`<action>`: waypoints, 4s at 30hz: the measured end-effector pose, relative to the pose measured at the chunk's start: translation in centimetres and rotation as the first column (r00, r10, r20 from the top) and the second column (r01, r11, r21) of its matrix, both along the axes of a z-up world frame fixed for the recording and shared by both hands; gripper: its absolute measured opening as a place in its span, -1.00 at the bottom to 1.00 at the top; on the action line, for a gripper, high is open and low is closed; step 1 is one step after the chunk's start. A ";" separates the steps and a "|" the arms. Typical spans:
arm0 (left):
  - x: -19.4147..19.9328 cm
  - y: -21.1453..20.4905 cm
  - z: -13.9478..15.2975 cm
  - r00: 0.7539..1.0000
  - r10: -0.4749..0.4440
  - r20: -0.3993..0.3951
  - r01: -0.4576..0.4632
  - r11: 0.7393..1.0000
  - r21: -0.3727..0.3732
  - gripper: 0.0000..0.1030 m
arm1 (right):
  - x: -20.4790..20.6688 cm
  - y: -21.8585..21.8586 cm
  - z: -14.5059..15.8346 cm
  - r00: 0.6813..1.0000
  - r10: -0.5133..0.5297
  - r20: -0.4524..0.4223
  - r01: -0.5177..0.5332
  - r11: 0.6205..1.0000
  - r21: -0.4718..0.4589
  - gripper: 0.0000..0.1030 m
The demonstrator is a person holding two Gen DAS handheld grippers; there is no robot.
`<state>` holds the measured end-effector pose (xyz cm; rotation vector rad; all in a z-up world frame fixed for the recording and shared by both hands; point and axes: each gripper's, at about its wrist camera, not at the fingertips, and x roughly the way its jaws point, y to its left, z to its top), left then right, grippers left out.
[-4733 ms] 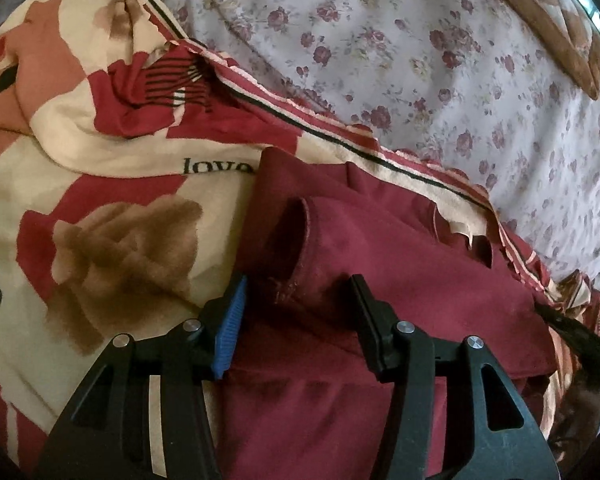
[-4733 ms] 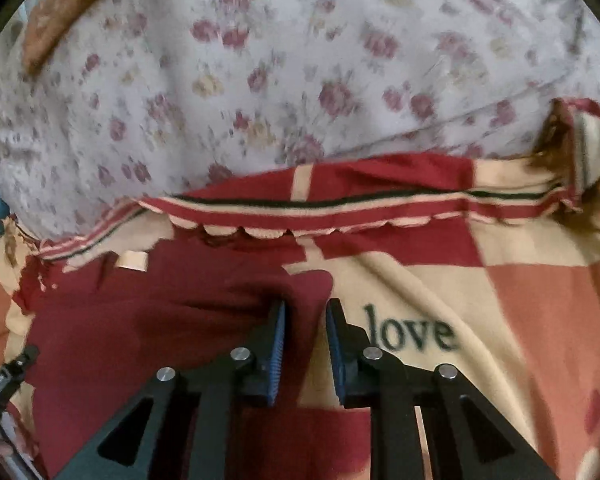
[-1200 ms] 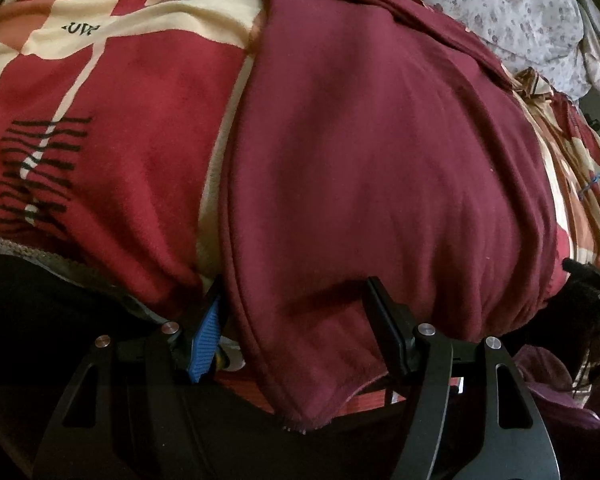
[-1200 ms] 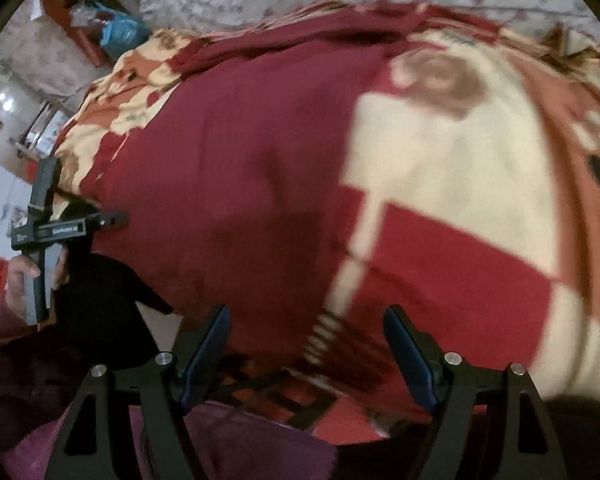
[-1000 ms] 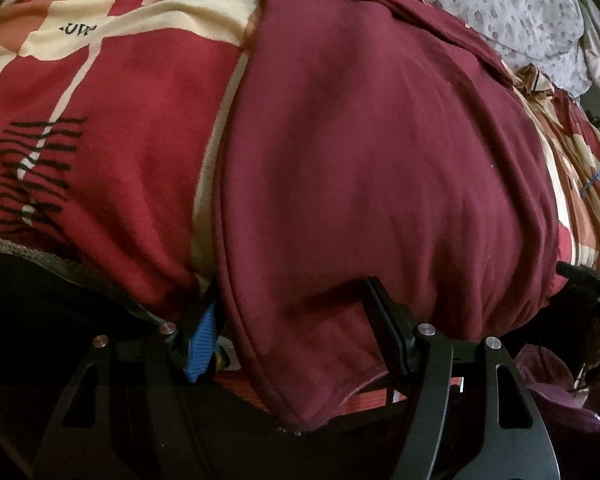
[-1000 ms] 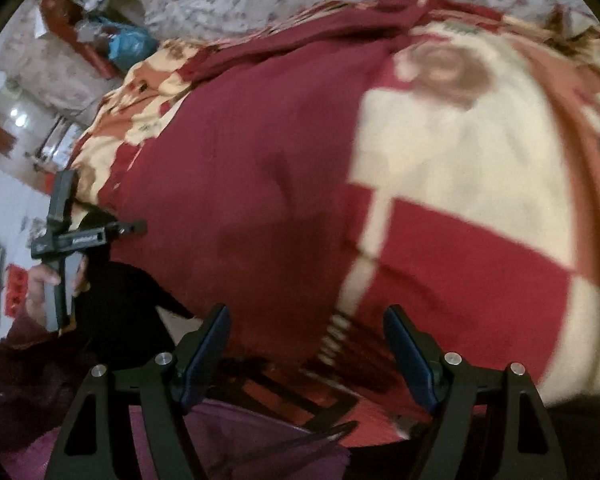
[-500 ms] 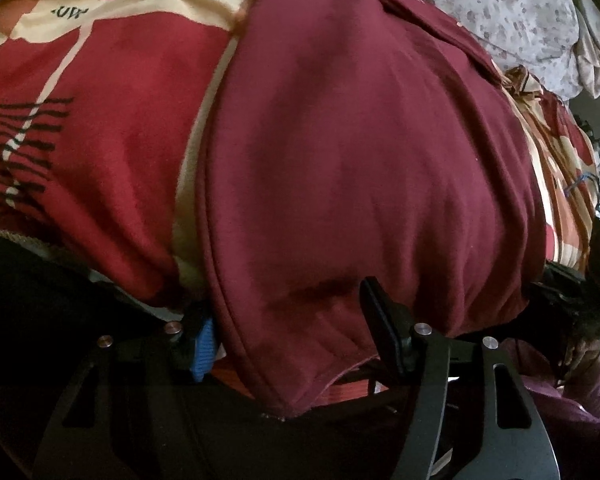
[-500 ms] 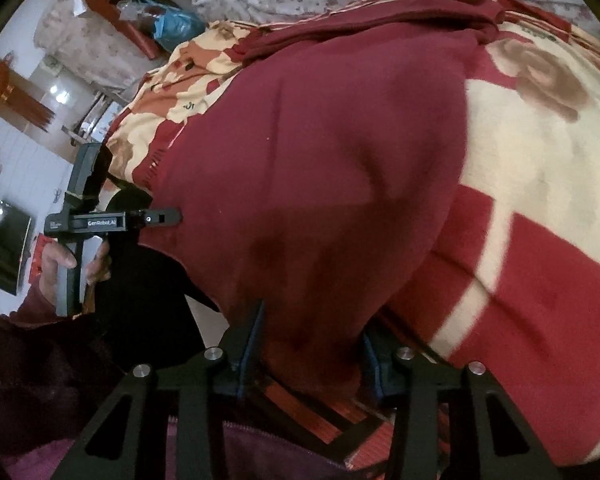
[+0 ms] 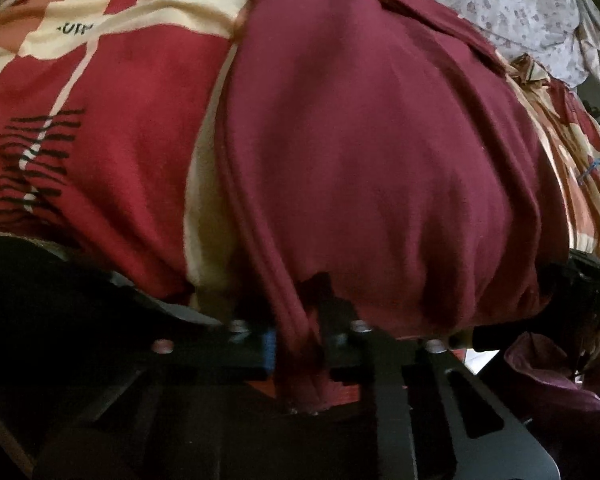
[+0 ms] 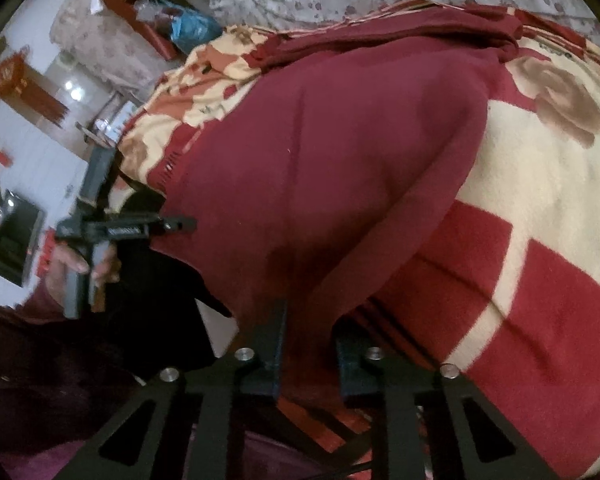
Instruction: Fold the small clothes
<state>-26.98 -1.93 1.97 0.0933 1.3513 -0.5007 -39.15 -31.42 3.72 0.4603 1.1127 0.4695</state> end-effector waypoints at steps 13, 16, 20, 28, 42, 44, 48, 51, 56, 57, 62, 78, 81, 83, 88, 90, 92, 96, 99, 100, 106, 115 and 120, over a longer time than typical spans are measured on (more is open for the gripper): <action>4.2 0.1 6.2 0.992 0.021 0.128 0.002 0.985 -0.171 -0.88 | 2.9 -2.0 5.0 0.987 -0.071 0.144 0.054 0.991 0.119 -0.77; 6.9 -0.2 7.8 0.983 0.058 0.174 -0.021 0.978 -0.207 -0.88 | 4.6 -3.2 6.6 0.974 -0.126 0.190 0.104 0.987 0.121 -0.77; 10.4 -1.2 9.7 0.964 0.104 0.243 -0.043 0.969 -0.245 -0.88 | 6.9 -5.6 8.2 0.949 -0.205 0.239 0.177 0.975 0.130 -0.77; 18.5 -4.1 10.8 0.936 0.183 0.302 -0.104 0.960 -0.260 -0.88 | 14.4 -9.1 9.1 0.909 -0.325 0.261 0.313 0.946 0.089 -0.78; 28.3 -7.8 7.4 0.932 0.245 0.267 -0.193 0.959 -0.206 -0.89 | 23.7 -13.8 6.2 0.890 -0.410 0.199 0.414 0.910 0.020 -0.79; 29.2 -8.2 6.6 0.935 0.248 0.255 -0.203 0.960 -0.192 -0.89 | 24.6 -14.3 5.6 0.889 -0.417 0.189 0.422 0.907 0.015 -0.79; 30.0 -8.8 5.7 0.936 0.242 0.256 -0.204 0.965 -0.168 -0.89 | 25.7 -14.9 4.6 0.888 -0.424 0.179 0.433 0.901 -0.010 -0.79; 30.4 -9.2 5.0 0.937 0.237 0.256 -0.205 0.968 -0.147 -0.89 | 26.4 -15.4 3.2 0.890 -0.431 0.146 0.439 0.898 -0.025 -0.79; 30.7 -10.0 4.3 0.937 0.221 0.271 -0.198 0.974 -0.110 -0.89 | 27.3 -16.4 1.0 0.883 -0.460 0.096 0.464 0.885 -0.030 -0.80; 30.7 -10.1 4.2 0.937 0.215 0.276 -0.194 0.976 -0.101 -0.89 | 27.4 -16.5 0.6 0.881 -0.465 0.087 0.469 0.882 -0.031 -0.80; 30.8 -10.5 3.6 0.938 0.203 0.281 -0.190 0.979 -0.073 -0.89 | 27.7 -16.6 -0.4 0.874 -0.482 0.057 0.484 0.874 -0.029 -0.80; 29.1 -9.0 6.5 0.944 0.181 0.277 -0.145 0.979 -0.144 -0.76 | 23.8 -15.8 4.0 0.864 -0.488 0.127 0.497 0.866 -0.052 -0.42; 27.6 -8.4 7.6 0.941 0.160 0.297 -0.117 0.981 -0.158 -0.75 | 22.2 -14.5 5.5 0.881 -0.436 0.182 0.453 0.890 -0.059 -0.42; 26.3 -8.1 8.2 0.930 0.153 0.333 -0.101 0.981 -0.168 -0.75 | 21.6 -13.1 5.9 0.906 -0.372 0.200 0.395 0.914 -0.088 -0.42; 24.9 -7.4 9.1 0.916 0.170 0.364 -0.100 0.974 -0.204 -0.71 | 22.4 -10.0 4.4 0.964 -0.212 0.158 0.239 0.954 -0.179 -0.42; 25.5 -7.3 9.1 0.921 0.181 0.344 -0.111 0.971 -0.213 -0.70 | 23.0 -9.3 3.7 0.972 -0.181 0.148 0.209 0.957 -0.200 -0.42; 26.1 -7.4 8.9 0.928 0.180 0.326 -0.111 0.969 -0.220 -0.47 | 24.4 -9.2 3.0 0.975 -0.179 0.134 0.203 0.960 -0.191 -0.42; 27.3 -7.7 8.3 0.947 0.181 0.267 -0.108 0.958 -0.266 0.31 | 27.9 -10.0 2.6 0.953 -0.267 0.145 0.292 0.938 -0.189 -0.42; 27.6 -7.1 8.9 0.940 0.210 0.267 -0.130 0.949 -0.286 0.31 | 30.8 -12.2 2.7 0.890 -0.418 0.180 0.448 0.874 -0.189 -0.42; 27.7 -6.9 9.0 0.939 0.217 0.265 -0.137 0.947 -0.292 0.33 | 31.4 -12.8 2.5 0.877 -0.450 0.168 0.476 0.861 -0.179 -0.41; 27.5 -6.6 8.4 0.936 0.198 0.290 -0.132 0.963 -0.234 0.44 | 30.4 -13.5 2.6 0.861 -0.491 0.131 0.507 0.845 -0.170 -0.36; 29.0 -8.3 1.7 0.973 0.177 0.147 -0.166 0.983 -0.082 0.44 | 28.4 -13.8 0.8 0.883 -0.468 0.025 0.449 0.829 -0.333 -0.06; 26.6 -5.7 4.1 0.973 0.132 0.188 -0.105 0.984 -0.146 0.44 | 23.5 -14.0 4.5 0.883 -0.449 0.133 0.468 0.843 -0.264 -0.05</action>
